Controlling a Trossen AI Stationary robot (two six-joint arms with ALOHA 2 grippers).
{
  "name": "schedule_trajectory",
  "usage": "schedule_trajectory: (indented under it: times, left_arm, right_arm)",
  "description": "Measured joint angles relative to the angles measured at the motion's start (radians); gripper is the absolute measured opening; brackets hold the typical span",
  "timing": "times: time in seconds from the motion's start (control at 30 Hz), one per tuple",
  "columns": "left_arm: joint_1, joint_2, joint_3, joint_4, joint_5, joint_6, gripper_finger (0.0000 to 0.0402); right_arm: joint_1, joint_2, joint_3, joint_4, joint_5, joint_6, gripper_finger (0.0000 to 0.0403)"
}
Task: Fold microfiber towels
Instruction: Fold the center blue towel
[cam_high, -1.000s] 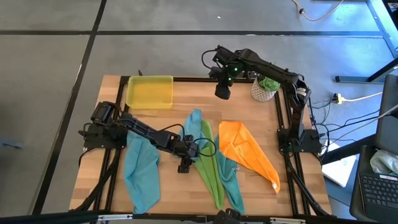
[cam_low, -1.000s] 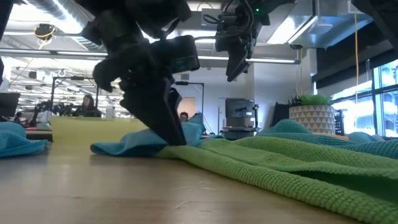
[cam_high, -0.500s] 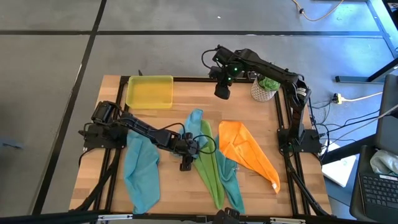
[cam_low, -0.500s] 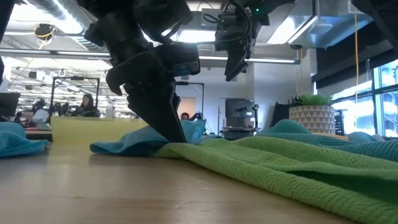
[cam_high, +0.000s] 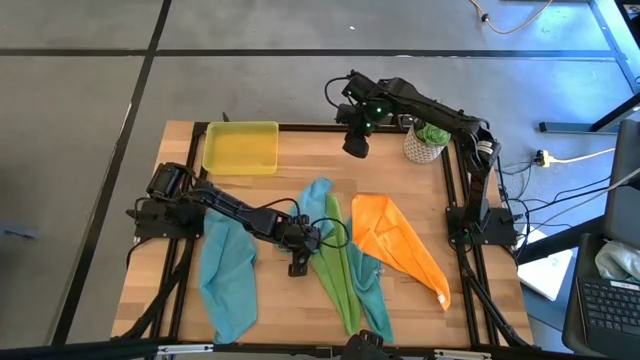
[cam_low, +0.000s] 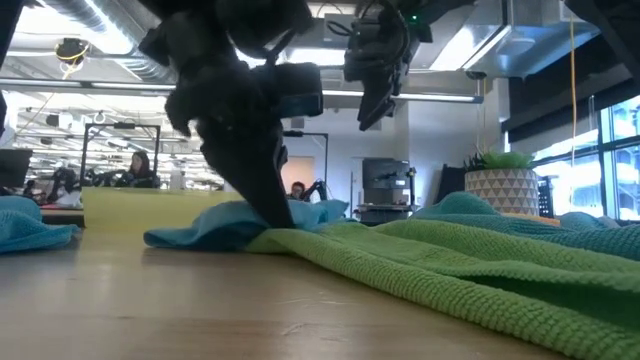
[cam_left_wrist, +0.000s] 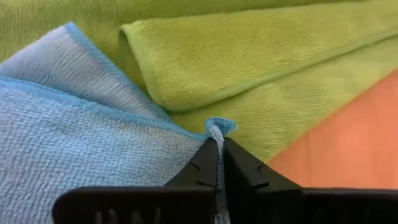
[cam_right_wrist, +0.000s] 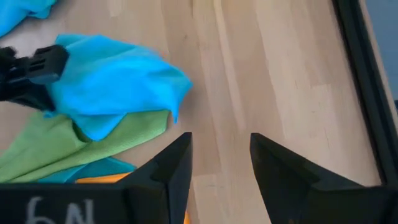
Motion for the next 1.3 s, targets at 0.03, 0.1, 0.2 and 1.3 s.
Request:
schedule_trajectory:
  times: [0.03,0.1,0.2,1.3]
  left_arm:
    - [0.000,0.000,0.018,-0.028,0.001,0.000,0.0007]
    - [-0.003,-0.010,0.052,-0.087,0.001,0.003,0.0005]
    - [-0.003,-0.030,0.096,-0.149,0.001,0.002,0.0002]
    - [-0.006,-0.333,0.176,-0.490,-0.202,-0.223,0.0000]
  right_arm:
    - [-0.004,0.000,-0.010,0.009,-0.005,-0.013,0.0163]
    - [-0.010,0.000,-0.044,0.025,-0.032,-0.048,0.0163]
    - [-0.012,-0.001,-0.134,0.068,-0.086,-0.104,0.0163]
    - [0.258,0.001,-0.515,0.592,-0.090,-0.344,0.0143]
